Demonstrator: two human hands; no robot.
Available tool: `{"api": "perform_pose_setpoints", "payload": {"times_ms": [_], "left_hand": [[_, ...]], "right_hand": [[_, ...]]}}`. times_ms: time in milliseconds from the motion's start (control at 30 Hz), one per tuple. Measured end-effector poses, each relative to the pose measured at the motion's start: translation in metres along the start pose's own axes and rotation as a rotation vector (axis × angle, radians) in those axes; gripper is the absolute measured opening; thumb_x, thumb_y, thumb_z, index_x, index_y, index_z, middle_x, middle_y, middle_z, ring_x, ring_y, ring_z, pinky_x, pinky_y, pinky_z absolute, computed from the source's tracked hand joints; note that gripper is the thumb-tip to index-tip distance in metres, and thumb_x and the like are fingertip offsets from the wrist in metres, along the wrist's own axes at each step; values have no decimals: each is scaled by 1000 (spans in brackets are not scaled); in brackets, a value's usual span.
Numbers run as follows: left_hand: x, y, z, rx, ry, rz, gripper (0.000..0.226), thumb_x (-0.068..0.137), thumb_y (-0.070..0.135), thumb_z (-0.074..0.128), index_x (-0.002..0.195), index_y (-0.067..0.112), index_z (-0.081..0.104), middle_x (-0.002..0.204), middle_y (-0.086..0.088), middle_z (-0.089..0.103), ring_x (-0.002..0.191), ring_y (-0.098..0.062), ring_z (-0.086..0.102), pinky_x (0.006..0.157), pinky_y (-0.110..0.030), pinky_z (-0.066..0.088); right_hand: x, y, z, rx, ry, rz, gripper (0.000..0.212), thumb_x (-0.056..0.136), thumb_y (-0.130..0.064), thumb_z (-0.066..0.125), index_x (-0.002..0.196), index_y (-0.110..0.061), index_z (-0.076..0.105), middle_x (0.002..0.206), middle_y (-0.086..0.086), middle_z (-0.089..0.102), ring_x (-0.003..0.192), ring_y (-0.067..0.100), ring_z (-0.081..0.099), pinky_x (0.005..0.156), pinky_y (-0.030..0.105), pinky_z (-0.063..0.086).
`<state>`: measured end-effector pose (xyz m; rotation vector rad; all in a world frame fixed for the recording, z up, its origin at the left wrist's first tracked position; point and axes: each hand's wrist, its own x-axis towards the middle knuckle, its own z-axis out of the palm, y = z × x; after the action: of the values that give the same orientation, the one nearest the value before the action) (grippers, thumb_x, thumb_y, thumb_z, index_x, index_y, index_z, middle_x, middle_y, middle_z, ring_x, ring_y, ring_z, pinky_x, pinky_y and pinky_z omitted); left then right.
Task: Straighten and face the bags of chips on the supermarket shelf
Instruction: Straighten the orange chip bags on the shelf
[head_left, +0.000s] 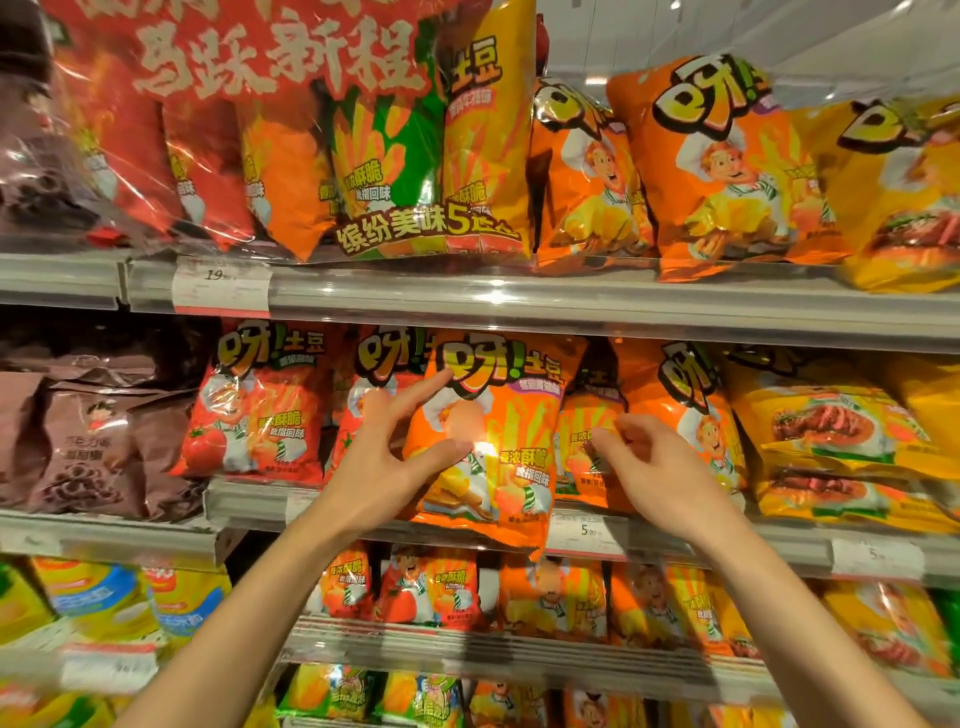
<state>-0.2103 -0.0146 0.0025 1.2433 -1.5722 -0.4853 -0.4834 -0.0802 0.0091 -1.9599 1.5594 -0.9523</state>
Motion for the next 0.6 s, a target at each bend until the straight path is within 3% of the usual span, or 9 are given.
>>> {"api": "perform_pose_setpoints", "payload": {"times_ms": [67, 167, 300, 433, 600], "left_hand": [[-3, -3, -7, 46, 63, 11, 66, 84, 40, 77, 141, 54, 45, 149, 25, 43, 136, 16, 33, 112, -23, 32], [-6, -3, -13, 61, 138, 19, 66, 83, 42, 76, 141, 53, 45, 143, 40, 41, 134, 20, 30, 109, -24, 29], [-11, -4, -18, 69, 173, 18, 67, 79, 61, 72, 140, 59, 42, 151, 28, 40, 145, 1, 30, 115, -37, 30], [-13, -5, -20, 66, 176, -6, 70, 75, 65, 68, 140, 60, 41, 155, 24, 37, 150, -6, 23, 119, -49, 27], [-12, -8, -23, 40, 192, -20, 65, 85, 44, 75, 140, 58, 42, 154, 23, 38, 148, -3, 25, 120, -48, 27]], "right_hand": [[1, -4, 5, -181, 16, -13, 65, 95, -59, 49, 138, -11, 50, 136, 9, 56, 123, 26, 55, 94, 36, 46], [5, -13, 12, -438, 76, -55, 62, 96, -63, 39, 121, -8, 55, 116, 13, 63, 104, 31, 60, 73, 34, 41], [13, -30, 23, -573, 30, 27, 86, 93, -73, 23, 146, -6, 35, 140, 23, 49, 123, 40, 53, 93, 44, 45], [22, -24, 43, -473, -26, 79, 87, 95, -69, 31, 155, -9, 13, 150, 25, 34, 128, 43, 48, 95, 45, 45], [18, -3, 46, -157, 103, -43, 85, 95, -53, 56, 156, -14, 12, 156, 13, 32, 137, 32, 42, 102, 41, 42]]}}
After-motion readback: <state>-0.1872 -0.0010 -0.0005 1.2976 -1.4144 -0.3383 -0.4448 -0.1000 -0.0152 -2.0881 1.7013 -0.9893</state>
